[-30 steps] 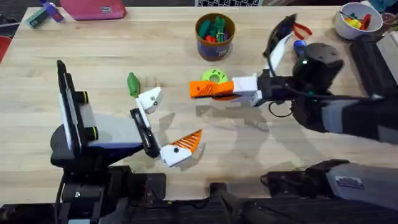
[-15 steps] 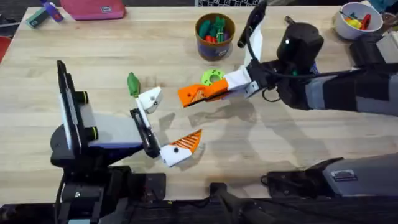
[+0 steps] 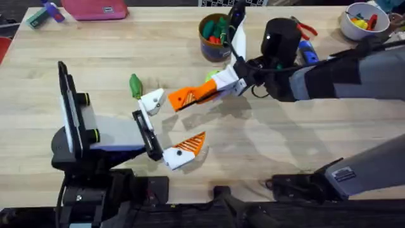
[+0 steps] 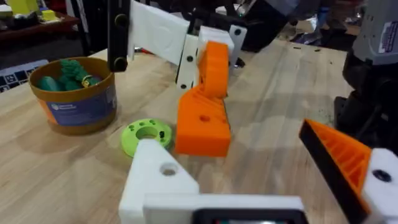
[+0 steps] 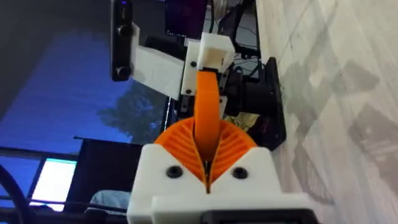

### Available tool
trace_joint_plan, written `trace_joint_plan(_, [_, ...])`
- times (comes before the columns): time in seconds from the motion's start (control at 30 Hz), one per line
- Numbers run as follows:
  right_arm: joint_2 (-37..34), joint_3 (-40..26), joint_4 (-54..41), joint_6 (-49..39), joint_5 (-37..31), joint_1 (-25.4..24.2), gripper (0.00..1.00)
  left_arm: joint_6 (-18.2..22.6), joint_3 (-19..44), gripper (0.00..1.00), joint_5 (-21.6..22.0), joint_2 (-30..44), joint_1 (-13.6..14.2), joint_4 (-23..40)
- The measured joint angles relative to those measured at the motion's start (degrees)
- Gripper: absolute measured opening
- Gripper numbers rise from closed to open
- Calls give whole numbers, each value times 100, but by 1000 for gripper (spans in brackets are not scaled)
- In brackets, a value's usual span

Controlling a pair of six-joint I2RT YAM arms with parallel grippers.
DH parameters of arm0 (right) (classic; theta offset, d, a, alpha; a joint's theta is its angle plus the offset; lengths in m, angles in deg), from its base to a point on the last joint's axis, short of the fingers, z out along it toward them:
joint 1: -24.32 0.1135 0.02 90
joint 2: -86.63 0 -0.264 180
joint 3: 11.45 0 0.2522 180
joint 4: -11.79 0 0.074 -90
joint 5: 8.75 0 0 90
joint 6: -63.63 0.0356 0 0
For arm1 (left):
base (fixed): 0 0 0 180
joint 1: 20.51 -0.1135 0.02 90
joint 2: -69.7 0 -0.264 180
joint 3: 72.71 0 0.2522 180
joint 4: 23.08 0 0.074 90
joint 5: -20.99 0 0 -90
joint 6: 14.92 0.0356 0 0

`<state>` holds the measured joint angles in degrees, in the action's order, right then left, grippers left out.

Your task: Pick up the gripper from the table and insert it into the empty holder that is missing its gripper. Then pick up a screw, insert it into the mounting hole, and use the screwdriver to tighten it. Finally, clean up the table by picking up the vegetable and placing it into the bucket.

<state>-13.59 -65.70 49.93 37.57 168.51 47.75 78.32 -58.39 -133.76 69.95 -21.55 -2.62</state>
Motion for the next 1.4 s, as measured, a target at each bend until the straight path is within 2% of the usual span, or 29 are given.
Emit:
trace_joint_plan(0.67, [-167,-61,2,103,-20,183,11,0,-2,985,0,0,0,0])
trace_joint_plan(1.4, [-165,-63,6,99,-413,421,11,-2,0,986,0,0,0,0])
